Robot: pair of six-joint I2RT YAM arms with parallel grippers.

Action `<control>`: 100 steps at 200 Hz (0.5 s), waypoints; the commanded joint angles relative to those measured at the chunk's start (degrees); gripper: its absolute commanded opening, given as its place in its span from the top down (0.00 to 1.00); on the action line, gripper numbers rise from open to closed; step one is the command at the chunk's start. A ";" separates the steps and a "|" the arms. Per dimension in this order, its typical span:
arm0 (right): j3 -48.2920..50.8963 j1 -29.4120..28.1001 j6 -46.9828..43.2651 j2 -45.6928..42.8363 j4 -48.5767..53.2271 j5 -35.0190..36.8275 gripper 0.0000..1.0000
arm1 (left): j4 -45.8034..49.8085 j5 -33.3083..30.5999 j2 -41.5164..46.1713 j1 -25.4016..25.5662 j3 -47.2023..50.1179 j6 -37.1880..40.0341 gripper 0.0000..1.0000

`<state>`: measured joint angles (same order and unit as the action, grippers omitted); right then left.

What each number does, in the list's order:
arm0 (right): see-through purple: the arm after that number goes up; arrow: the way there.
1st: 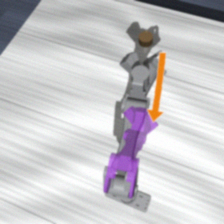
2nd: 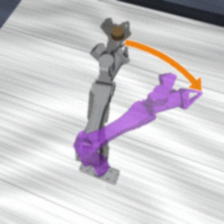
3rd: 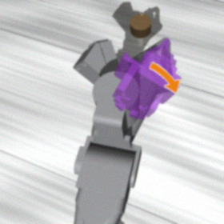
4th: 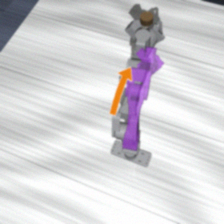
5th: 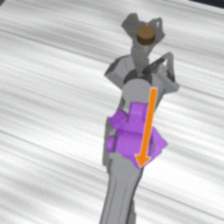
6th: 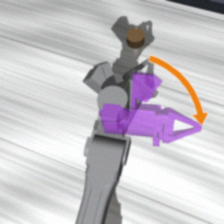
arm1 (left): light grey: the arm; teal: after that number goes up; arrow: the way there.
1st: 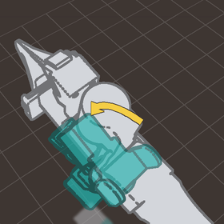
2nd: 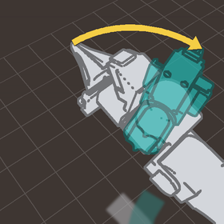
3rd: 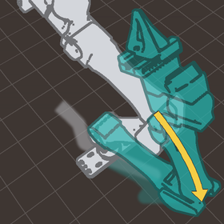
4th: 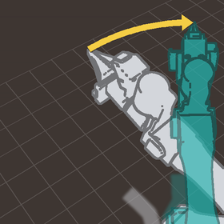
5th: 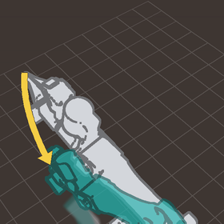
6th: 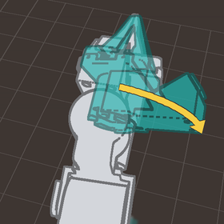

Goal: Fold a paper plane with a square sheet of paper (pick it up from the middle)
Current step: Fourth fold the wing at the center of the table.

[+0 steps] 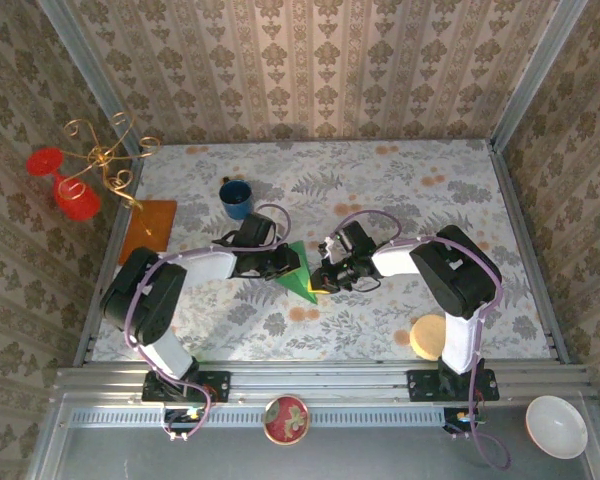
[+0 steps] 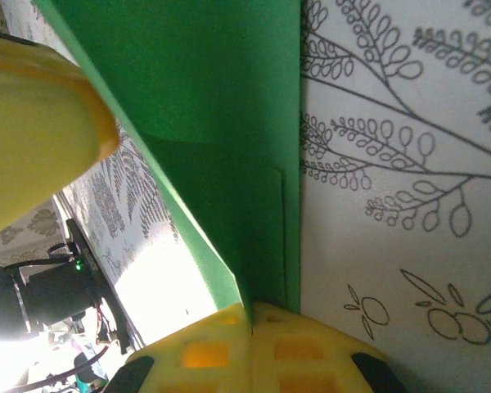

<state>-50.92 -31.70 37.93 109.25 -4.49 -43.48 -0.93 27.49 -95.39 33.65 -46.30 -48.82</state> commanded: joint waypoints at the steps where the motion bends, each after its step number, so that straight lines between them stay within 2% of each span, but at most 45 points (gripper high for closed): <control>1: -0.06 0.58 0.30 1.49 2.38 -0.46 0.96 | -3.11 2.34 -1.07 -0.60 -1.32 1.00 0.84; 100: 0.99 0.68 0.30 0.90 1.84 0.07 0.89 | -4.26 3.38 -4.01 -0.96 -1.95 1.20 0.85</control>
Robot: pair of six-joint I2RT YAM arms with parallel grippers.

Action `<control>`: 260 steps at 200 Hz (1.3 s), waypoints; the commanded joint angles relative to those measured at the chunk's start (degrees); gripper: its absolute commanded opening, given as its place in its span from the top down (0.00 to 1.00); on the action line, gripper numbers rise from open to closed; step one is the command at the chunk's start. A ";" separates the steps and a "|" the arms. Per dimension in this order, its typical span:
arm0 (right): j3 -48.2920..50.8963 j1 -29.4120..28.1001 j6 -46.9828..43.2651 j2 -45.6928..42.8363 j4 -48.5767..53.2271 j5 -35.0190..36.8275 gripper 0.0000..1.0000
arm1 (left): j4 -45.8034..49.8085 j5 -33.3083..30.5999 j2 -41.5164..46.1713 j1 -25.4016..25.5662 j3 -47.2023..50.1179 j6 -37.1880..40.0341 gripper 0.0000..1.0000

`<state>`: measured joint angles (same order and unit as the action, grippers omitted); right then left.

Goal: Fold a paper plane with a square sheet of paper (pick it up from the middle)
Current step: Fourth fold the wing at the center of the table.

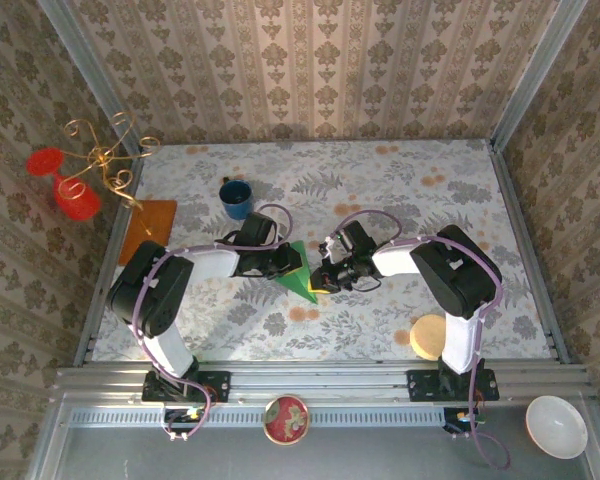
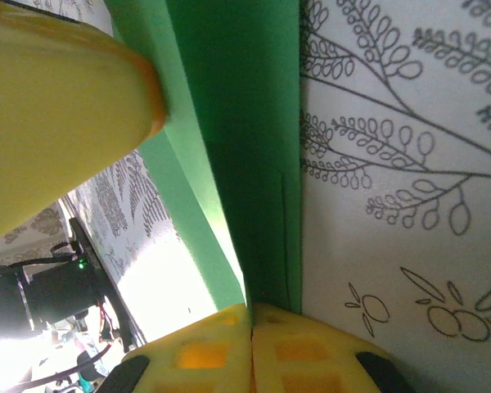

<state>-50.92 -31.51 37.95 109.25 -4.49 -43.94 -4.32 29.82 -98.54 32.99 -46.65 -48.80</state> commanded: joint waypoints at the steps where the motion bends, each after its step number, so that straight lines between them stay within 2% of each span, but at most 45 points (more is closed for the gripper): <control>1: 0.99 0.48 0.28 0.89 1.85 0.48 0.89 | -0.87 1.03 -0.91 -0.30 -1.60 1.17 0.85; 41: 1.42 0.48 0.34 -0.08 1.26 0.01 0.85 | -0.87 1.39 -1.52 -0.29 -2.26 1.24 0.85; 114: 3.51 0.81 0.41 -8.12 3.17 0.91 0.74 | -0.21 1.17 -2.18 -0.30 -2.38 1.10 0.86; 173: 2.66 -0.14 -2.27 -12.75 6.88 6.53 0.81 | 0.39 1.09 -2.71 -0.38 -2.91 0.88 0.86; 260: -0.97 -5.31 -3.94 -8.22 9.47 7.76 0.84 | 1.24 0.59 -3.24 -0.47 -2.92 0.63 0.86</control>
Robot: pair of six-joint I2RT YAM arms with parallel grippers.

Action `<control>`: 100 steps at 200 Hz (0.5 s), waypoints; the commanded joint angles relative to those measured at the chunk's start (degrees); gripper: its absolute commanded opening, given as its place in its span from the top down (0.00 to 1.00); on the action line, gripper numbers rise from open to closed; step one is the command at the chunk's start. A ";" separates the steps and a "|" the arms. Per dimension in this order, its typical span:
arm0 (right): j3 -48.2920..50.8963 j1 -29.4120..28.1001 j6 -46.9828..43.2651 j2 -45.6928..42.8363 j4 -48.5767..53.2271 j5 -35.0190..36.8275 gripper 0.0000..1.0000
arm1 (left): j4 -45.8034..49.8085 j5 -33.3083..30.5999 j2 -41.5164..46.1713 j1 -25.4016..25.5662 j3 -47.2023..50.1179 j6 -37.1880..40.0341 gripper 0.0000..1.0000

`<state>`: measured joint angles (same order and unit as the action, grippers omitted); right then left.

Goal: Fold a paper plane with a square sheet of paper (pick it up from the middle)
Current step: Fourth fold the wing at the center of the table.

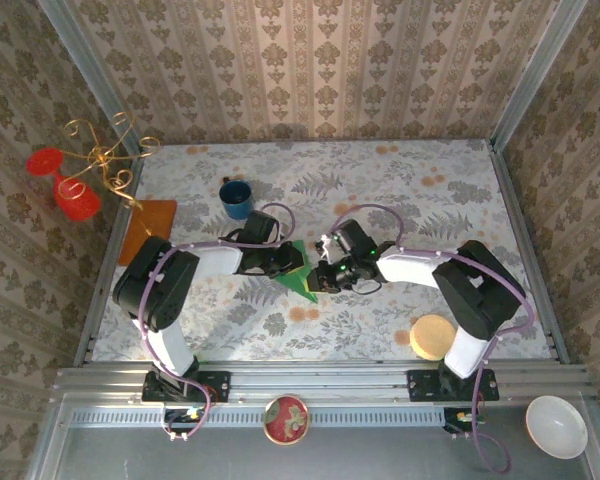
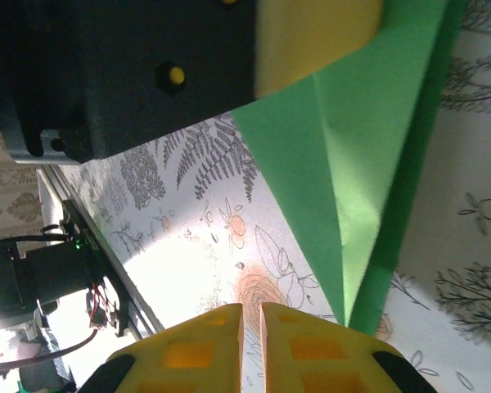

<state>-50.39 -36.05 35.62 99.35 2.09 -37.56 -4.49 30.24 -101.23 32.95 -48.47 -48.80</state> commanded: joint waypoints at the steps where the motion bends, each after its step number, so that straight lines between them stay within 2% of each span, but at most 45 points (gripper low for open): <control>1: -1.52 -0.81 -1.60 1.75 2.86 1.41 0.84 | 1.37 0.22 -0.55 -0.43 -1.10 0.63 0.86; 100: -1.11 -1.04 -1.67 3.82 4.06 3.71 0.86 | 1.50 -0.37 -0.72 -0.52 -0.84 0.11 0.87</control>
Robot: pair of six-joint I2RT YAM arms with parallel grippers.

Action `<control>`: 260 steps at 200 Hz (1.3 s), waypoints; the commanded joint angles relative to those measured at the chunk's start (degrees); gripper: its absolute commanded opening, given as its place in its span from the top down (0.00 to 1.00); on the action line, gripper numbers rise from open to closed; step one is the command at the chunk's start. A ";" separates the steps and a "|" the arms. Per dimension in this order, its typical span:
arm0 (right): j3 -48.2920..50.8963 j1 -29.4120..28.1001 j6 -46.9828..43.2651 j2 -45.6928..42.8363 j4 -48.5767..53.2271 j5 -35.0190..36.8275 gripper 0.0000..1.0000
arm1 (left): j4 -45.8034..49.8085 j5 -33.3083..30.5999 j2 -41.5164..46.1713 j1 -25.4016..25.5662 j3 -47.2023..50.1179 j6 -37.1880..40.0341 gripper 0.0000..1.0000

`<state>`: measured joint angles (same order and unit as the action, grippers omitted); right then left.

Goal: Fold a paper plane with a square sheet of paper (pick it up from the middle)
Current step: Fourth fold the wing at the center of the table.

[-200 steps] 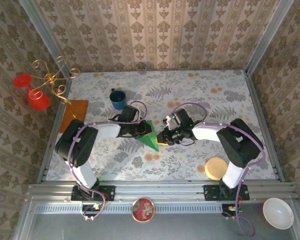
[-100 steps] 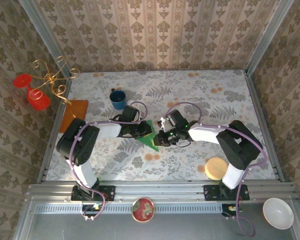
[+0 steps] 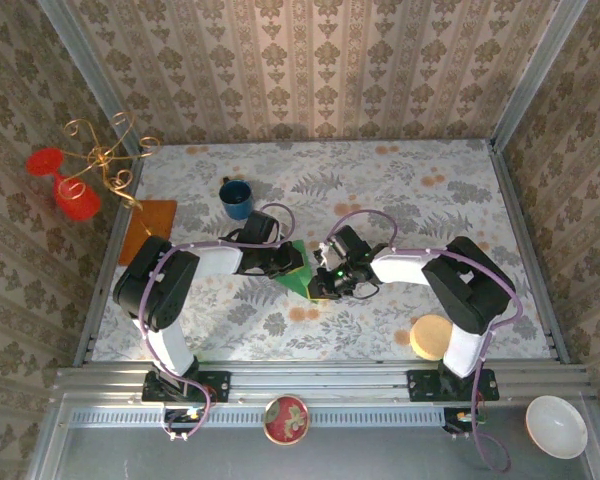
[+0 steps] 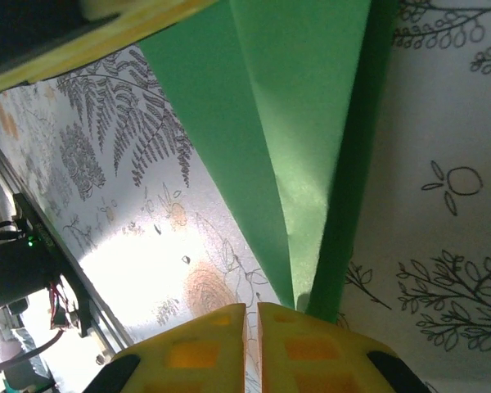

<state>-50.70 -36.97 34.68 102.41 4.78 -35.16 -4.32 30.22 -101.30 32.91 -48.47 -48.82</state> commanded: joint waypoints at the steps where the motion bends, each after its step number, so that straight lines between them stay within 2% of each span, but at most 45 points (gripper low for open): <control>1: -0.81 -0.12 -0.74 0.77 1.37 1.31 0.86 | 1.37 -0.34 -0.66 -0.47 -0.84 0.13 0.87; 260: -0.36 -0.12 -0.72 1.58 3.45 2.30 0.86 | 2.20 -0.04 -2.27 -0.65 -1.98 0.74 0.87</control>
<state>-50.70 -36.97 34.68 103.26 6.20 -33.34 -3.20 30.06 -102.43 32.84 -49.19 -48.82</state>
